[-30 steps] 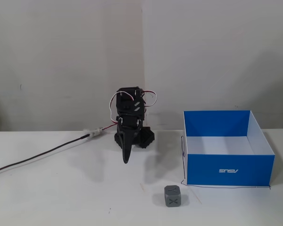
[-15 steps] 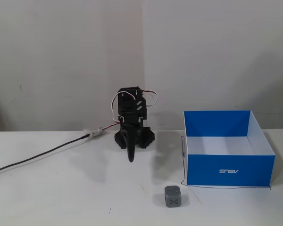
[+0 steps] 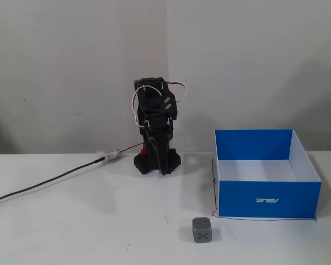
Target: Pick the gray block and keep it in the box.
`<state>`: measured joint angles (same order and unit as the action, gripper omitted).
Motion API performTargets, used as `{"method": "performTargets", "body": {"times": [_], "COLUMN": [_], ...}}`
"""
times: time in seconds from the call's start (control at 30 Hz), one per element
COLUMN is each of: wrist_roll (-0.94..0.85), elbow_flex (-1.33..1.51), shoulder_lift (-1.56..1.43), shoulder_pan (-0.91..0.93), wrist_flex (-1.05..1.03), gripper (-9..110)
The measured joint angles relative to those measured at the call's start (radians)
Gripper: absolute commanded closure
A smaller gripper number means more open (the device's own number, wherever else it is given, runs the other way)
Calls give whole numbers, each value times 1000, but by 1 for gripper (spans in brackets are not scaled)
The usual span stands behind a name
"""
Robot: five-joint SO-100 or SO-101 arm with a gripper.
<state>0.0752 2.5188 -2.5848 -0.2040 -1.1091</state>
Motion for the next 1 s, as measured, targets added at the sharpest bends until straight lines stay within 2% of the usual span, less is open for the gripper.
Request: {"method": "performTargets", "body": {"times": [0.13,0.37,0.63,1.0], "wrist_roll": [0,-5,0,14], "elbow_flex": [-6,-26,-253,-383], "shoulder_lift": [144,324,785,1006], "shoulder_pan": [-54,-160,-195,-233], "wrist_flex": [0,37,38,25], "gripper": [84,77,73,71]}}
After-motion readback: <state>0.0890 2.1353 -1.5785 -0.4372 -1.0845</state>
